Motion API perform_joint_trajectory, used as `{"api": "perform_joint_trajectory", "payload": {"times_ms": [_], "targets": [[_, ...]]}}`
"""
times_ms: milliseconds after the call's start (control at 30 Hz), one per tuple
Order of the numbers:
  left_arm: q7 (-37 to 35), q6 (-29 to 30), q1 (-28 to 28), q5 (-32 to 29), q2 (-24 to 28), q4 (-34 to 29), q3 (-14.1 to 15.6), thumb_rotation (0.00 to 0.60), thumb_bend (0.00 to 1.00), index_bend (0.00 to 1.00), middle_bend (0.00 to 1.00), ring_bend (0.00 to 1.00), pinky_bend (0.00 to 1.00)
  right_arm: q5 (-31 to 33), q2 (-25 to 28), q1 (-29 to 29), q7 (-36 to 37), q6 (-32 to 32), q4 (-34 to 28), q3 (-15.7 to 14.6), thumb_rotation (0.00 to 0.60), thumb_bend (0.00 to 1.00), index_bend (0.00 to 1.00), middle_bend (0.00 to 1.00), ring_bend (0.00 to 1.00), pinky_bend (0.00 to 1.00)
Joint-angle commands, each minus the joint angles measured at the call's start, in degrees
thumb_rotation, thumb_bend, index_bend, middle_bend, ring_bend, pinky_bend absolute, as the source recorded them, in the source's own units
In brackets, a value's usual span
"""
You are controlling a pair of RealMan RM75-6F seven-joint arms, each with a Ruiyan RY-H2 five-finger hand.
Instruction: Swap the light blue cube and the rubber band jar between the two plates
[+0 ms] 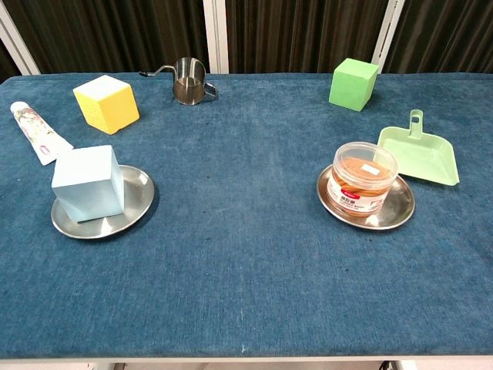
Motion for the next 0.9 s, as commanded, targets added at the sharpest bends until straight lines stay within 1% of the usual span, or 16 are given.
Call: {"api": "perform_joint_trajectory", "payload": {"times_ms": [33, 133, 233, 333, 367, 433, 533, 567, 600, 700, 800, 900], "targets": [[0.1, -0.8, 0.0, 0.5, 0.0, -0.2, -0.3, 0.6, 0.07, 0.0, 0.0, 0.0, 0.06, -0.1, 0.1, 0.0, 0.2, 0.1, 0.0, 0.0, 0.6, 0.32, 0.0, 0.0, 0.0, 0.0], [-0.4, -2.0, -0.3, 1.1, -0.2, -0.4, -0.6, 0.6, 0.07, 0.0, 0.0, 0.0, 0.06, -0.5, 0.2, -0.1, 0.3, 0.2, -0.1, -0.1, 0.6, 0.32, 0.0, 0.0, 0.0, 0.0], [-2.2, -3.3, -1.9, 3.3, -1.3, -0.8, -1.2, 0.6, 0.06, 0.0, 0.0, 0.0, 0.06, -0.8, 0.4, -0.2, 0.6, 0.6, -0.1, -0.1, 0.6, 0.32, 0.0, 0.0, 0.0, 0.0], [-3.8, -5.1, -4.8, 6.4, -3.6, -2.1, -2.5, 0.6, 0.06, 0.0, 0.0, 0.0, 0.06, -0.9, 0.6, -0.3, 1.2, 0.8, 0.0, -0.1, 0.6, 0.32, 0.0, 0.0, 0.0, 0.0], [-3.7, -6.5, -6.2, 7.0, -4.7, -3.2, -3.2, 0.6, 0.06, 0.0, 0.0, 0.0, 0.06, -1.0, 0.7, -0.3, 1.5, 0.8, 0.0, -0.1, 0.6, 0.32, 0.0, 0.0, 0.0, 0.0], [-3.2, -9.6, -8.5, 6.6, -6.9, -4.9, -4.7, 0.6, 0.07, 0.0, 0.02, 0.01, 0.06, -1.1, 0.9, -0.3, 1.8, 0.8, 0.1, -0.1, 0.6, 0.32, 0.0, 0.0, 0.0, 0.0], [-1.0, -18.1, -12.6, 2.1, -10.0, -7.5, -7.3, 0.6, 0.1, 0.01, 0.05, 0.03, 0.06, -1.5, 1.2, -0.3, 2.7, 1.0, 0.2, -0.2, 0.6, 0.32, 0.0, 0.0, 0.0, 0.0], [0.7, -22.0, -14.1, -1.0, -10.9, -8.6, -8.4, 0.6, 0.1, 0.01, 0.05, 0.03, 0.06, -1.6, 1.4, -0.4, 3.2, 1.2, 0.3, -0.3, 0.6, 0.32, 0.0, 0.0, 0.0, 0.0], [2.4, -24.5, -15.2, -3.3, -11.5, -9.1, -9.3, 0.6, 0.1, 0.01, 0.05, 0.03, 0.06, -1.7, 1.5, -0.5, 3.5, 1.2, 0.4, -0.3, 0.6, 0.32, 0.0, 0.0, 0.0, 0.0], [8.5, -30.0, -17.8, -10.4, -14.2, -9.1, -12.1, 0.6, 0.1, 0.01, 0.05, 0.03, 0.06, -1.6, 1.9, -0.5, 4.7, 1.4, 0.6, -0.2, 0.6, 0.32, 0.0, 0.0, 0.0, 0.0], [13.7, -32.0, -18.8, -15.9, -16.2, -8.6, -13.5, 0.6, 0.1, 0.01, 0.05, 0.03, 0.07, -1.4, 2.3, -0.4, 5.7, 1.3, 0.8, -0.1, 0.6, 0.32, 0.0, 0.0, 0.0, 0.0], [17.8, -31.9, -18.9, -20.0, -17.9, -7.6, -14.2, 0.6, 0.1, 0.05, 0.05, 0.04, 0.12, -1.4, 2.5, -0.3, 6.3, 1.2, 0.9, 0.1, 0.6, 0.32, 0.0, 0.0, 0.0, 0.0]]}}
